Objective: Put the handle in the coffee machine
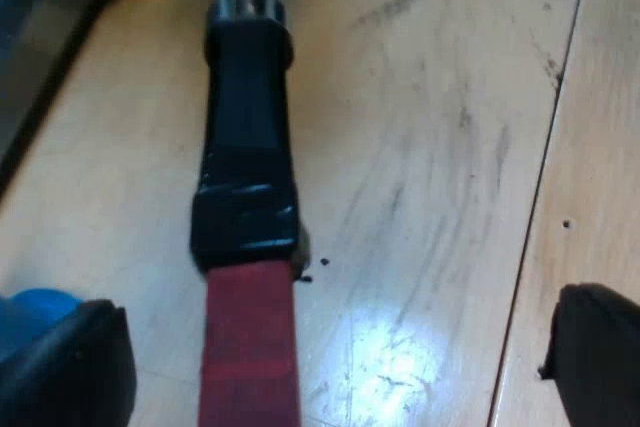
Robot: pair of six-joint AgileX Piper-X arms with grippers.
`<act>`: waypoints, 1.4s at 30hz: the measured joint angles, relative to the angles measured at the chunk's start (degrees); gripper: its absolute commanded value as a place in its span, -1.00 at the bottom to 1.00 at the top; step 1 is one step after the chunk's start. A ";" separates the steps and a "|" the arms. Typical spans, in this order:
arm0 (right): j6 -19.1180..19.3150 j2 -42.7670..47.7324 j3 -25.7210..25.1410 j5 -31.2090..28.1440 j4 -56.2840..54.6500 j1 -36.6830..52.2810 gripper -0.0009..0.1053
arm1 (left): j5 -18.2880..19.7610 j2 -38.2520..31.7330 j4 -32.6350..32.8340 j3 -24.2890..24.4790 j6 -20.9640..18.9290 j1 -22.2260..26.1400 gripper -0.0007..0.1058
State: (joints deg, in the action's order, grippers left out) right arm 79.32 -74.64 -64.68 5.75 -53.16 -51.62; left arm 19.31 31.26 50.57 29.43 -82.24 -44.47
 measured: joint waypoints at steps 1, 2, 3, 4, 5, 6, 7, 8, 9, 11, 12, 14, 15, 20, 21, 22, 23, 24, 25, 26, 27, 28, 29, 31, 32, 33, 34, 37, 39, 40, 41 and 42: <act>0.00 0.00 0.00 0.00 0.00 0.00 -0.98 | -0.79 1.36 -0.62 0.04 0.00 -0.53 0.61; -0.10 0.00 0.00 0.00 0.00 0.00 -0.98 | -1.14 2.08 -0.94 0.04 0.32 -0.81 0.61; -0.06 0.00 0.00 0.00 0.00 0.00 -0.98 | -1.40 3.52 -1.82 0.04 0.99 -0.97 0.61; -0.06 0.00 0.00 0.00 0.00 0.00 -0.98 | -1.54 4.51 -2.41 0.04 1.25 -0.96 0.61; -0.06 0.00 0.00 0.00 0.00 0.00 -0.98 | -1.69 5.42 -2.88 0.04 1.38 -0.96 0.61; -0.06 0.00 0.00 0.00 0.00 0.00 -0.98 | -2.12 6.62 -3.50 0.04 1.48 -0.96 0.61; -0.06 0.00 0.00 0.00 -0.11 0.00 -0.98 | -2.34 7.12 -3.77 0.04 1.50 -0.96 0.61; -0.06 0.00 0.00 0.00 -0.21 0.00 -0.98 | -2.63 8.33 -4.71 0.04 1.65 -0.96 0.61; -0.06 0.00 0.00 0.00 -0.25 0.00 -0.98 | -2.63 8.33 -4.71 0.04 1.65 -0.96 0.61; -0.06 0.00 0.00 0.00 -0.36 0.00 -0.98 | -2.76 11.00 -5.78 0.04 1.84 -0.96 0.61; -0.06 0.00 0.00 0.00 -0.36 0.00 -0.98 | -2.76 11.51 -5.78 0.04 1.88 -0.96 0.61; -0.06 0.00 0.00 0.00 -0.36 0.00 -0.98 | -3.47 13.36 -5.94 -0.08 1.95 -0.96 0.61; -0.06 0.00 0.00 0.00 -0.36 0.00 -0.98 | -3.59 13.59 -5.97 -0.03 1.98 -0.96 0.61; -0.06 0.00 0.00 0.00 -0.60 0.00 -0.98 | -3.73 13.82 -6.98 -0.03 3.37 -0.96 0.61; -0.06 0.00 0.00 0.00 -0.67 0.00 -0.98 | -3.86 13.82 -7.14 -0.03 3.51 -0.96 0.61; -0.06 0.00 0.00 0.00 -1.02 0.00 -0.98 | -3.92 13.82 -7.36 -0.03 3.81 -0.96 0.61; -0.06 0.00 0.00 0.00 -1.49 0.00 -0.98 | -3.91 13.82 -7.40 -0.03 3.82 -0.96 0.61; -0.06 0.00 0.00 0.00 -1.78 0.00 -0.98 | -4.05 13.82 -7.55 -0.03 3.82 -0.96 0.61; -0.06 0.00 0.00 0.00 -2.15 0.00 -0.98 | -4.04 13.82 -7.64 -0.03 3.82 -0.96 0.61; -0.06 0.00 0.00 0.00 -2.35 0.00 -0.98 | -4.04 13.82 -7.69 -0.03 3.93 -0.96 0.61; -0.06 0.00 0.00 0.00 -2.57 0.00 -0.98 | -4.04 13.82 -7.81 -0.03 4.49 -0.96 0.61; -0.06 0.00 0.00 0.00 -2.62 0.00 -0.98 | -4.04 13.82 -7.77 -0.03 4.73 -0.96 0.61; -0.06 0.00 0.00 0.00 -2.61 0.00 -0.98 | -4.04 13.82 -7.77 -0.03 4.74 -0.96 0.61; -0.45 0.00 0.00 0.00 -2.61 0.00 -0.98 | -4.04 13.82 -7.90 -0.29 5.04 -0.96 0.61; -0.77 0.00 0.00 0.00 -2.73 0.00 -0.98 | -4.04 13.82 -9.25 -1.40 5.14 -0.96 0.61; -0.94 0.00 0.00 0.00 -2.76 0.00 -0.98 | -4.04 13.82 -10.17 -2.17 5.14 -0.96 0.61; -0.98 0.00 0.00 0.00 -2.75 0.00 -0.98 | -4.04 13.82 -10.51 -2.72 5.14 -0.96 0.61; -0.97 0.00 0.00 0.00 -2.75 0.00 -0.98 | -4.04 13.82 -10.85 -3.49 5.14 -0.96 0.61; -0.97 0.00 0.00 0.00 -2.75 0.00 -0.98 | -4.04 13.82 -11.76 -3.46 5.14 -0.96 0.61; -0.97 0.00 0.00 0.00 -2.75 0.00 -0.98 | -4.04 13.82 -11.89 -3.46 5.14 -0.96 0.61; -0.97 0.00 0.00 0.00 -2.75 0.00 -0.98 | -4.04 13.82 -12.04 -3.46 5.14 -0.96 0.61; -0.97 0.00 0.00 0.00 -2.75 0.00 -0.98 | -4.04 13.82 -12.02 -3.46 5.14 -0.96 0.61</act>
State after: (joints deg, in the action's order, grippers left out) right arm 78.35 -74.64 -64.68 5.75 -55.91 -51.62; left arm 15.27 45.08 38.56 25.97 -77.10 -45.43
